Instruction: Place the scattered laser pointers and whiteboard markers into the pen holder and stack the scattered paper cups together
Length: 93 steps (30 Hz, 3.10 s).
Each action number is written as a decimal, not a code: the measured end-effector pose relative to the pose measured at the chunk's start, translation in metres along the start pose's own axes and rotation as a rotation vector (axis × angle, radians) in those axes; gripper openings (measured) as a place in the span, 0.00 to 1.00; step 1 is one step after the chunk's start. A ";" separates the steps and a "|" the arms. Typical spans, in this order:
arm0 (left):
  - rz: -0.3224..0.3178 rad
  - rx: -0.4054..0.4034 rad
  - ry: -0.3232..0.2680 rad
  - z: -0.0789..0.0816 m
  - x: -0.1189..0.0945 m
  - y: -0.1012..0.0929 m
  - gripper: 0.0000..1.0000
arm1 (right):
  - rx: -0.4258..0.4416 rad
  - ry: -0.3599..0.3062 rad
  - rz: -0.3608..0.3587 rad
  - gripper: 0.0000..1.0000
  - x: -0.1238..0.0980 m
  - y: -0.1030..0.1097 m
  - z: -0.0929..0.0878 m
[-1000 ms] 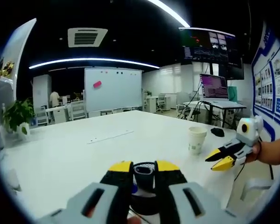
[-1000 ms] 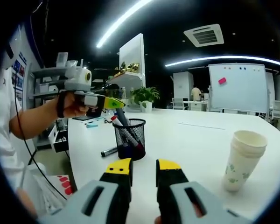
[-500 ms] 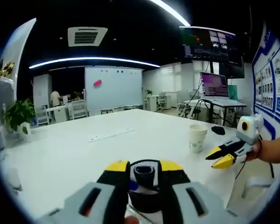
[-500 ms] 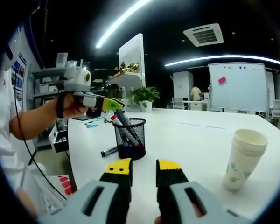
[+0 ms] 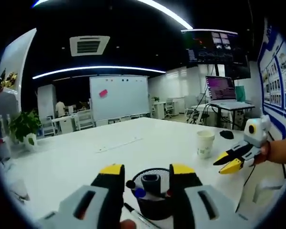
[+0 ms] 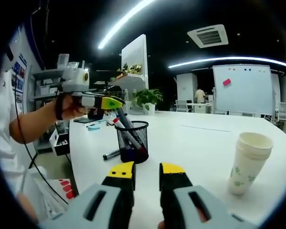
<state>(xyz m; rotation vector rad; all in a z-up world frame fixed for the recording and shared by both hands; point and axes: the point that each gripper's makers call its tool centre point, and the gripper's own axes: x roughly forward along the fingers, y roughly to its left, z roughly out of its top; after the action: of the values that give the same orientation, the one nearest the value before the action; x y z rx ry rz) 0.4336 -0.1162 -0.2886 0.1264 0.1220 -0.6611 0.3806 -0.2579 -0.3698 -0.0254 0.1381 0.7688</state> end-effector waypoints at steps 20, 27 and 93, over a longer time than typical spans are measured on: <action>0.037 -0.002 -0.021 0.005 -0.015 0.001 0.47 | -0.008 0.001 0.006 0.19 0.001 0.001 0.002; 0.074 -0.002 -0.050 0.012 -0.025 -0.001 0.46 | -0.006 0.002 0.003 0.19 0.000 0.001 0.001; 0.303 -0.058 0.000 -0.047 -0.054 0.024 0.47 | -0.029 -0.018 -0.040 0.19 -0.002 -0.017 0.010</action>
<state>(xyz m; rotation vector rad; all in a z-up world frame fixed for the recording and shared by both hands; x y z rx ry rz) 0.4028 -0.0572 -0.3243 0.0871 0.1189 -0.3546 0.3918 -0.2708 -0.3601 -0.0483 0.1087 0.7311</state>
